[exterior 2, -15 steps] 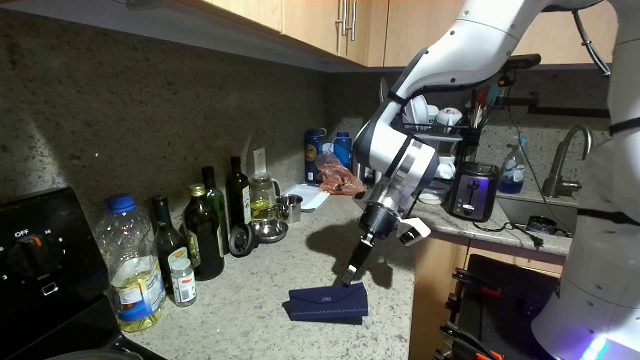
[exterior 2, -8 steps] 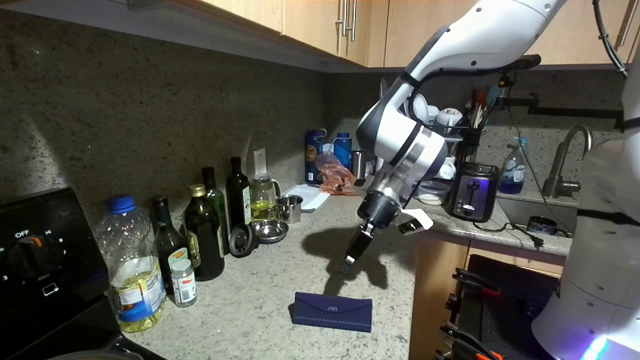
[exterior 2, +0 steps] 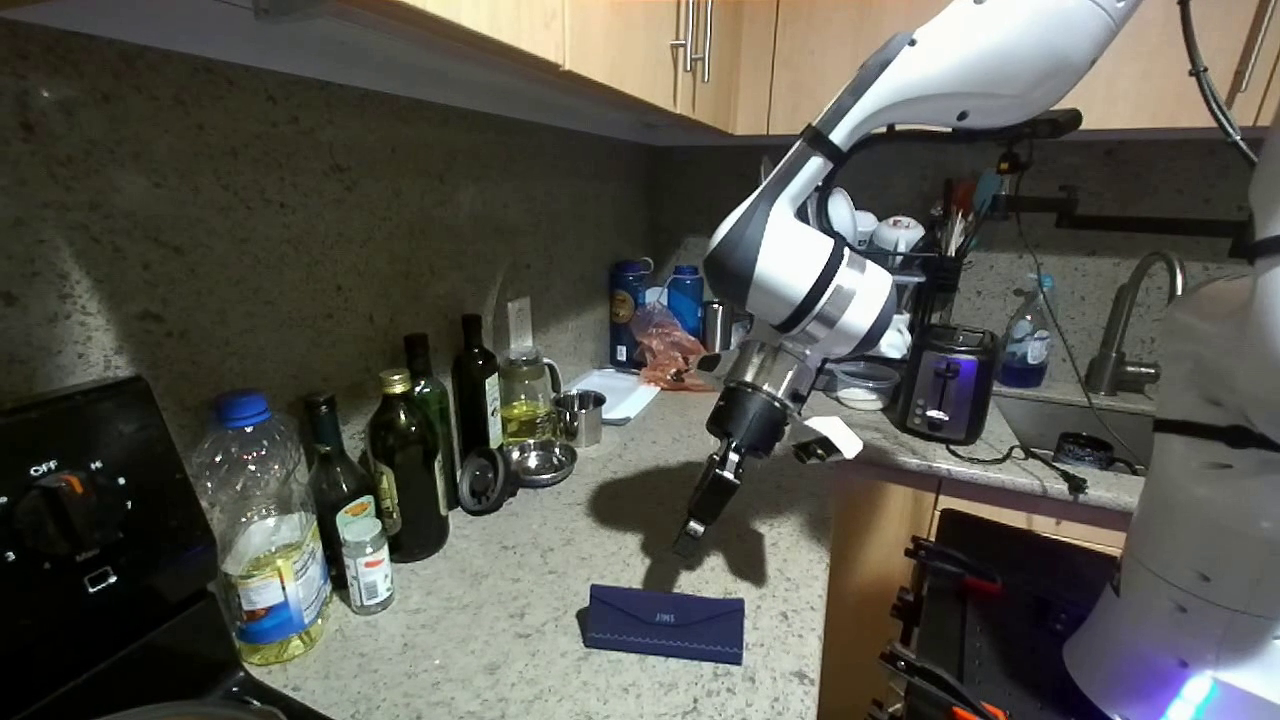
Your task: Open the blue glasses case
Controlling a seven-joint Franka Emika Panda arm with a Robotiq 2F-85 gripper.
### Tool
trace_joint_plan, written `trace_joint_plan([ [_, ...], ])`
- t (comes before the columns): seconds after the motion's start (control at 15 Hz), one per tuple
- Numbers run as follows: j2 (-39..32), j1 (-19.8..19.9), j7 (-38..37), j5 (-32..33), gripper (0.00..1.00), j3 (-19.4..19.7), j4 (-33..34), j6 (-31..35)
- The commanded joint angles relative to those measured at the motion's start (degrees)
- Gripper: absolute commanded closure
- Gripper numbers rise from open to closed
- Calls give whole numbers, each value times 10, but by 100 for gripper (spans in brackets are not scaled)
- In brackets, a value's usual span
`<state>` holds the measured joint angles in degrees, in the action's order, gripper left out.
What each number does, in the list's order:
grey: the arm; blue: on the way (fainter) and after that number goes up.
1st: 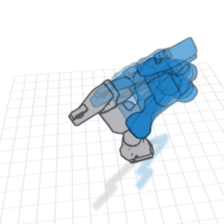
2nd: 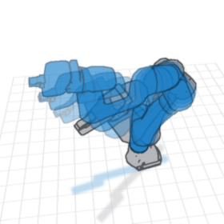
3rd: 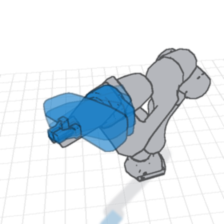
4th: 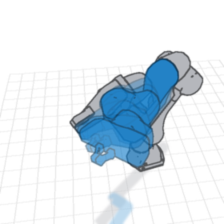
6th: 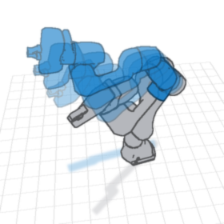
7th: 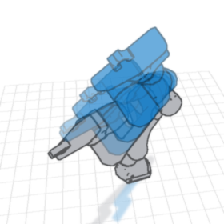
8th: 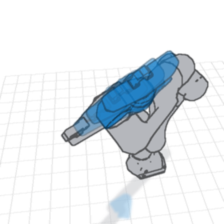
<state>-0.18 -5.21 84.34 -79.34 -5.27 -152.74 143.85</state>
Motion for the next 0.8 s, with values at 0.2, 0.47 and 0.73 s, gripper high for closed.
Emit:
trace_joint_plan([
  [0.2,-59,-62,-206,131,50,-57,38,170],
  [0.47,-93,-93,-406,329,43,-38,35,232],
  [0.73,-105,-130,-577,513,58,22,34,223],
])
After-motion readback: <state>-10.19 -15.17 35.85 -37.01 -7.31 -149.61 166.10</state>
